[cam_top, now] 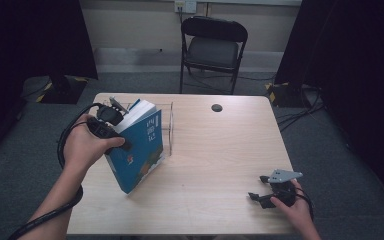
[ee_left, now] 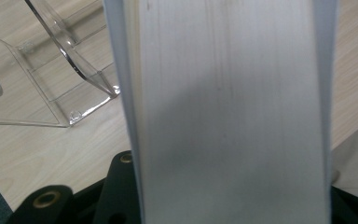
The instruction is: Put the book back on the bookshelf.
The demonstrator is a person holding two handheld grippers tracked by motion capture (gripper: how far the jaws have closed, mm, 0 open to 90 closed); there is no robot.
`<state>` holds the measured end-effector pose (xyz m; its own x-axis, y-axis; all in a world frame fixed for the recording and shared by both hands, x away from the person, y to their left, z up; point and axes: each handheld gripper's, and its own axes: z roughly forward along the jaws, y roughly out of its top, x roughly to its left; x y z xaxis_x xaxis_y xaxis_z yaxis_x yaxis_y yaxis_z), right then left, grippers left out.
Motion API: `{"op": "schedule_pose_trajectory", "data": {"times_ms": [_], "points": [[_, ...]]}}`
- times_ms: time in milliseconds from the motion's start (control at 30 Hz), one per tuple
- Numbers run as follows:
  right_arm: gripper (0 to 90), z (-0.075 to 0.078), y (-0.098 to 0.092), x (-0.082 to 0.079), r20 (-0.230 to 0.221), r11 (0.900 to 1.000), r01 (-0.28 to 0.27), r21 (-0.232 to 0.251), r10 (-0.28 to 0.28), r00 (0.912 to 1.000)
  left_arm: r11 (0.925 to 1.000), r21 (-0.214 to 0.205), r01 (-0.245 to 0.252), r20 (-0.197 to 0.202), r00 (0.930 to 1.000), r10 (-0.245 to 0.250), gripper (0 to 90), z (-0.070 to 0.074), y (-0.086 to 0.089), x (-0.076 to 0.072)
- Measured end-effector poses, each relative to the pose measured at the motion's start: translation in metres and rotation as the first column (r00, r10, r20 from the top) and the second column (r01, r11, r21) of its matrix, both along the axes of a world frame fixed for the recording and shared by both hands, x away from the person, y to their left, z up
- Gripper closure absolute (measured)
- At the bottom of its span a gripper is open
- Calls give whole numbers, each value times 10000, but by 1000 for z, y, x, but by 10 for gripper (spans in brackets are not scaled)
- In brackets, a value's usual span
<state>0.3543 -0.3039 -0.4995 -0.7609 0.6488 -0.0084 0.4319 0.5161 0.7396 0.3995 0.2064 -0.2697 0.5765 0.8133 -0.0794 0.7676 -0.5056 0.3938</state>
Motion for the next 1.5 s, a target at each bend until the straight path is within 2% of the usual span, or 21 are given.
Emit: {"op": "schedule_pose_trajectory", "data": {"times_ms": [533,767,1033,1133,1333,1400,1433,1500], "points": [[178,0,0,0,0,10000,13,-18,-13,10000,9985,-45,-544,-116,9985,544,619,0,-8,16],[178,0,0,0,-17,10000,-3,-19,3,10000,9987,130,-499,-76,9987,501,620,2,-12,22],[177,0,0,0,-18,10000,-3,-20,3,10000,9965,81,-833,-81,9965,833,619,2,-16,28],[178,0,0,0,-18,10000,-3,-20,3,10000,9973,137,-725,-104,9973,727,619,3,-18,30],[178,0,0,0,-20,10000,-15,-2,15,10000,9963,111,-851,-56,9964,851,619,3,-23,36],[178,0,0,0,-21,10000,-15,1,15,10000,9974,195,-700,-46,9975,701,619,2,-23,38],[178,0,0,0,-21,10000,-15,2,15,10000,9959,162,-892,-61,9960,893,619,2,-24,39],[177,0,0,0,-20,10000,-6,-17,6,10000,9968,171,-776,-73,9969,778,619,1,-24,41]]}}
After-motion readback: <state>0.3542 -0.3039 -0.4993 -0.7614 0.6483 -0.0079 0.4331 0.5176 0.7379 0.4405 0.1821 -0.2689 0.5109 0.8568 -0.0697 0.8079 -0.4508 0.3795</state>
